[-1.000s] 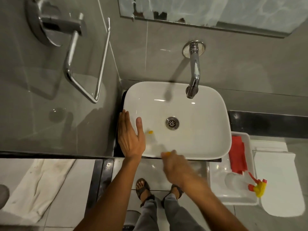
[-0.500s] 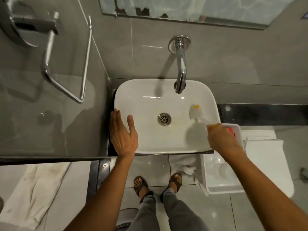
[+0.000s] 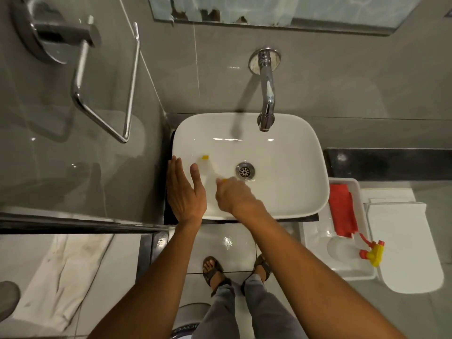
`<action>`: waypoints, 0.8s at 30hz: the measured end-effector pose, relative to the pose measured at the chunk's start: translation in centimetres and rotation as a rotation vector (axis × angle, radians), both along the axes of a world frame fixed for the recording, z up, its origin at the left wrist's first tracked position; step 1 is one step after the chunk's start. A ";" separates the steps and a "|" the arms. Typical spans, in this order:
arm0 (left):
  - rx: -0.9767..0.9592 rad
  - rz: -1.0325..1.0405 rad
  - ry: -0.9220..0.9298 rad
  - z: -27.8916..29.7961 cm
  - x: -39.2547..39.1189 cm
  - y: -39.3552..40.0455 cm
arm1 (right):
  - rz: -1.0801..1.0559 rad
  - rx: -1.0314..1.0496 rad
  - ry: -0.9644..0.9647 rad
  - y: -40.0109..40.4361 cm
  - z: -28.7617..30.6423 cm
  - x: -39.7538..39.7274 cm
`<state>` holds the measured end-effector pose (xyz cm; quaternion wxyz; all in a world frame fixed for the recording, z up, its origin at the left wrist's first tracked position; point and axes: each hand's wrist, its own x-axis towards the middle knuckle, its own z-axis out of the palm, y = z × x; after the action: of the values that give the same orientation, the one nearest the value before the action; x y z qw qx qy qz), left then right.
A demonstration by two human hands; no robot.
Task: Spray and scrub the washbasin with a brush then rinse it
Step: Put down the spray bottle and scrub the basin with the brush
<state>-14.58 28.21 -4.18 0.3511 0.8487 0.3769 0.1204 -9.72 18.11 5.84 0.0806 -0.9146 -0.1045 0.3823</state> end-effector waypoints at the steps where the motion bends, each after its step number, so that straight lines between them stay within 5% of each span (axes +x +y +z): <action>1: -0.002 0.001 -0.003 0.0 0.0 0.0 | -0.094 0.013 -0.043 -0.2 -0.6 1.1; 5: -0.009 0.005 -0.005 0.1 0.0 0.0 | -0.387 -0.032 -0.176 -4.1 -1.8 5.6; 12: -0.008 -0.007 -0.001 -0.3 -0.1 0.1 | 0.102 -0.382 -0.056 -14.5 0.5 3.8; 19: 0.003 -0.001 -0.005 -0.6 0.0 0.1 | 0.002 -0.020 0.231 -7.1 2.2 -3.2; 24: 0.011 0.004 -0.008 -0.3 0.1 0.0 | -0.296 0.117 0.006 1.0 -1.5 -1.3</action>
<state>-14.49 28.24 -4.45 0.3476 0.8494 0.3764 0.1265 -11.02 19.14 4.38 0.1893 -0.9126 0.0096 0.3622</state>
